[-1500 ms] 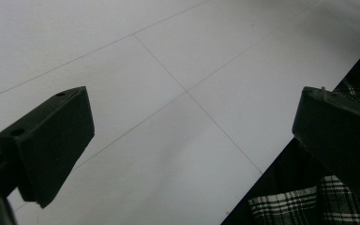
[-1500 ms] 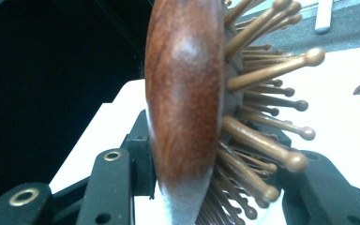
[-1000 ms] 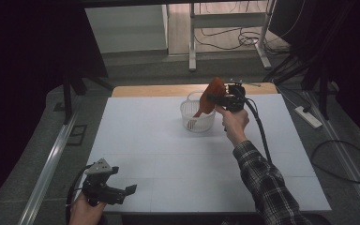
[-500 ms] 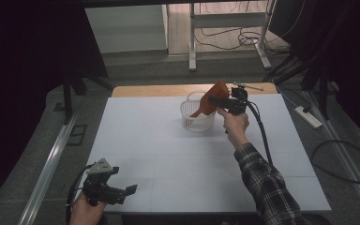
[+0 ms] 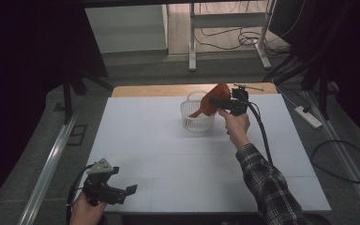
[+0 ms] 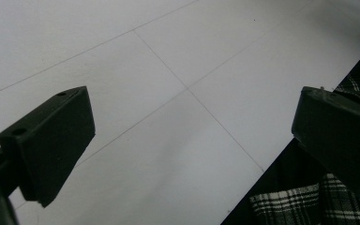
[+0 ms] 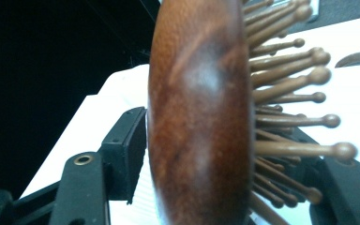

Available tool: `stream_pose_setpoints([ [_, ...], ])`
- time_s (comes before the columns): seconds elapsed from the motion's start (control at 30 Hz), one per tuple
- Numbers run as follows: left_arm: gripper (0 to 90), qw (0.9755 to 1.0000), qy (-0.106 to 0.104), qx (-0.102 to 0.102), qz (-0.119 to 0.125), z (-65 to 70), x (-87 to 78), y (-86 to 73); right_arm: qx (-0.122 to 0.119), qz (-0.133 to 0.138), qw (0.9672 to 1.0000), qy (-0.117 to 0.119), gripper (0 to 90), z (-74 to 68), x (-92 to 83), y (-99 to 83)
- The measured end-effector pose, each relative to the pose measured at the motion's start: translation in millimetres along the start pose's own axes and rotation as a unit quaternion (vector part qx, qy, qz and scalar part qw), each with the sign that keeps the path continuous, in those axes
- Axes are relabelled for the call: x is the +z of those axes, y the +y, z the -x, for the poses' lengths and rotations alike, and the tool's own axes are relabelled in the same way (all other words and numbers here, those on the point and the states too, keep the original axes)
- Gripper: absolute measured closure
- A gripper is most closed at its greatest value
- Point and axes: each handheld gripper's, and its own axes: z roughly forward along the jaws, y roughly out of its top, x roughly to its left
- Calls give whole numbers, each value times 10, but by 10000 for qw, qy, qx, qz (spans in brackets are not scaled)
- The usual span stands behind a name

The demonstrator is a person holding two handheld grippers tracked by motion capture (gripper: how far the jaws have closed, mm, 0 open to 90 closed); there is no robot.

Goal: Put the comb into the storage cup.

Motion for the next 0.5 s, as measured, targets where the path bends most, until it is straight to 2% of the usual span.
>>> stream_pose_setpoints([
  [0.2,6,10000,-6,-1,1,-2,0,0,-108,-56,9999,-73,285,-7,14,-11],
  [0.5,7,10000,-1,7,-3,0,2,2,-223,-113,9997,-53,191,11,-5,4],
])
